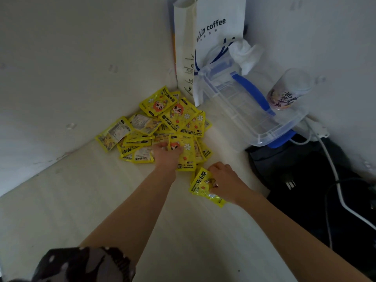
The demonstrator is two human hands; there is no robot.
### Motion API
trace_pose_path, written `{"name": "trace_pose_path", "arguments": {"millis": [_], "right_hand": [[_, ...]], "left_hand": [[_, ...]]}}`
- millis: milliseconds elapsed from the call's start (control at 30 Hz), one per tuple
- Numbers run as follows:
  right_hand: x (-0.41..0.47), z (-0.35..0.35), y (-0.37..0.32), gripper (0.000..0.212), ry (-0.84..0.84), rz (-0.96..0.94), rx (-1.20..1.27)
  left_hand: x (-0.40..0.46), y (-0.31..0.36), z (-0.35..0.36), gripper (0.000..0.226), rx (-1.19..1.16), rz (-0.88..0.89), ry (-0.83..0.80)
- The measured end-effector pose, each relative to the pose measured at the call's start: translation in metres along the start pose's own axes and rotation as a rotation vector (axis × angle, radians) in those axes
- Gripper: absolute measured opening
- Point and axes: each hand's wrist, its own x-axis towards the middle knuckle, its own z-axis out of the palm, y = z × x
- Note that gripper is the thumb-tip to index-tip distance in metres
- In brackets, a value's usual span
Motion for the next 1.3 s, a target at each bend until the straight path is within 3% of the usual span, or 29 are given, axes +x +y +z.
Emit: {"name": "trace_pose_path", "arguments": {"millis": [100, 200, 267, 367, 567, 833, 1067, 1300], "right_hand": [[-0.007, 0.004, 0.008, 0.055, 0.013, 0.033, 0.048], [-0.016, 0.006, 0.017, 0.055, 0.033, 0.087, 0.098], [-0.022, 0.006, 0.022, 0.054, 0.050, 0.127, 0.107], [-0.030, 0.008, 0.027, 0.050, 0.074, 0.163, 0.092], [-0.039, 0.013, 0.034, 0.047, 0.121, 0.197, 0.181], [-0.038, 0.014, 0.045, 0.055, 0.129, 0.247, 0.269], [-0.037, 0.015, 0.043, 0.051, 0.141, 0.247, 0.371], [-0.066, 0.018, 0.040, 0.040, 0.212, 0.247, 0.663]], "left_hand": [[0.007, -0.006, 0.009, 0.053, 0.052, -0.098, 0.041], [0.008, -0.015, 0.016, 0.043, 0.133, -0.158, 0.090], [0.005, -0.016, 0.021, 0.025, 0.181, -0.149, 0.128], [0.003, -0.015, 0.031, 0.034, 0.299, -0.127, 0.146], [0.001, -0.012, 0.043, 0.024, 0.380, -0.102, 0.129], [-0.004, -0.011, 0.053, 0.022, 0.176, -0.151, 0.105], [-0.011, -0.030, 0.040, 0.044, 0.033, -0.152, 0.044], [-0.047, -0.063, -0.011, 0.047, -0.041, -0.133, 0.031]]}}
